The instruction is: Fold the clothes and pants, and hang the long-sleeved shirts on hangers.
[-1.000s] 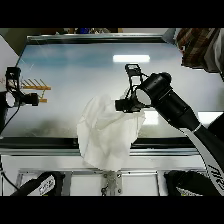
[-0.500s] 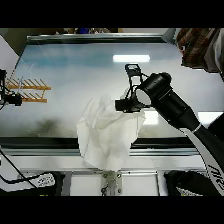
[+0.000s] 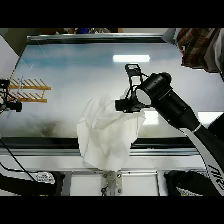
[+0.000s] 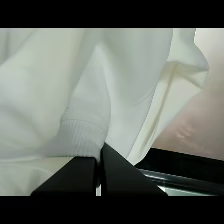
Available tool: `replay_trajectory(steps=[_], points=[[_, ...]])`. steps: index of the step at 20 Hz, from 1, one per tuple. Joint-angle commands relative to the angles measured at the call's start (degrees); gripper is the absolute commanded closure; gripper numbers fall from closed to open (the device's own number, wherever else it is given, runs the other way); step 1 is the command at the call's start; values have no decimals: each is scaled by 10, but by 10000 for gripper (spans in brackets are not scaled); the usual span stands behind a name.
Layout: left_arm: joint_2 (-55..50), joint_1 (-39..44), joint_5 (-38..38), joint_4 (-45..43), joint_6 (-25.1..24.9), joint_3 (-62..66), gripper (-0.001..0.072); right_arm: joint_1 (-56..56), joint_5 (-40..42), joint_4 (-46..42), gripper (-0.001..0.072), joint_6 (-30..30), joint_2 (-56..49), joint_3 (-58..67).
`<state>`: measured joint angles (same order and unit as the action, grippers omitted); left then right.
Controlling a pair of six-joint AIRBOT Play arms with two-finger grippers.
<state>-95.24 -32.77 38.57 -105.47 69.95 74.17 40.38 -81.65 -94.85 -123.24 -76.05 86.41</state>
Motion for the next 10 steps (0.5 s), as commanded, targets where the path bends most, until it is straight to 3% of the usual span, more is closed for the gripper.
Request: replay_trajectory(steps=[1,10], points=[[-37,-4,13,0,-1,38,24,1,0,0,677,0,0,0],[-83,-22,-17,-16,-2,51,23,1,0,0,677,0,0,0]])
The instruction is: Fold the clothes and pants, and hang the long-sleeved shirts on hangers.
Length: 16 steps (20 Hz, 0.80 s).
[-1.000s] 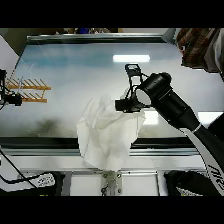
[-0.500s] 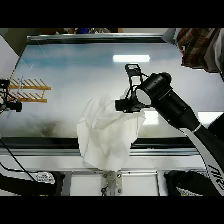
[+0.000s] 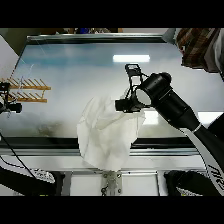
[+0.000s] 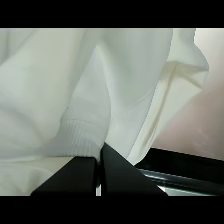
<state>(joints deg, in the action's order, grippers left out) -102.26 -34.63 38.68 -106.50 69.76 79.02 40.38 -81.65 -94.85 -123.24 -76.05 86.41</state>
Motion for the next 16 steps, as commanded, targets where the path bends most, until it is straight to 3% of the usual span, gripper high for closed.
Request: replay_trajectory(steps=[1,16], points=[[-16,-3,-25,-5,0,2,23,1,0,0,678,0,0,0],[-30,-5,-79,-5,0,2,25,1,0,0,677,0,0,0]])
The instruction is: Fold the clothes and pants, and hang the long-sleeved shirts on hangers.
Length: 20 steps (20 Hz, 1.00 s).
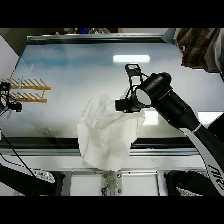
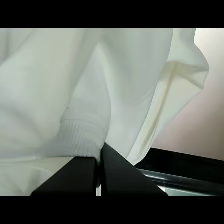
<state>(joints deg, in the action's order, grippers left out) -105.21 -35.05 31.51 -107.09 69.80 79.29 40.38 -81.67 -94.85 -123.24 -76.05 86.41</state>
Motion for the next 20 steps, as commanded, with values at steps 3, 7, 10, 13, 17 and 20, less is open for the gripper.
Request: replay_trajectory(steps=[3,7,10,13,17,20], points=[[-1,-1,-12,1,0,0,25,1,0,0,678,0,0,0],[-1,-1,-10,1,0,0,396,1,0,0,678,0,0,0],[0,-1,-11,1,0,0,403,1,0,0,677,0,0,0],[0,0,-10,1,0,0,688,1,0,0,678,0,0,0],[0,1,-7,2,0,0,691,1,0,0,678,0,0,0],[0,3,5,2,0,0,691,1,0,0,678,0,0,0]])
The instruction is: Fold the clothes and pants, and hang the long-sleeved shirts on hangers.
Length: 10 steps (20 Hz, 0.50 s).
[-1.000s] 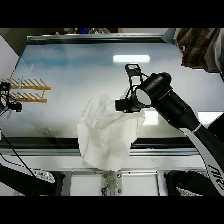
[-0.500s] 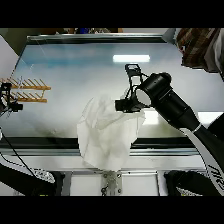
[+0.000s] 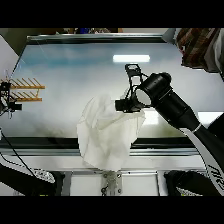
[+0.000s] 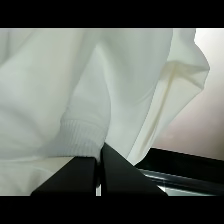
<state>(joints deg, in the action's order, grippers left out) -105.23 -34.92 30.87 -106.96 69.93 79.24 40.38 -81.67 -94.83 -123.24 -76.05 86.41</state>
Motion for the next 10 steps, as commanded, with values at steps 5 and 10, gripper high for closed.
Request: replay_trajectory(steps=[5,10], points=[[1,39,21,-1,-1,0,693,1,0,0,677,0,0,0],[2,97,35,1,0,0,693,1,0,0,677,0,0,0]])
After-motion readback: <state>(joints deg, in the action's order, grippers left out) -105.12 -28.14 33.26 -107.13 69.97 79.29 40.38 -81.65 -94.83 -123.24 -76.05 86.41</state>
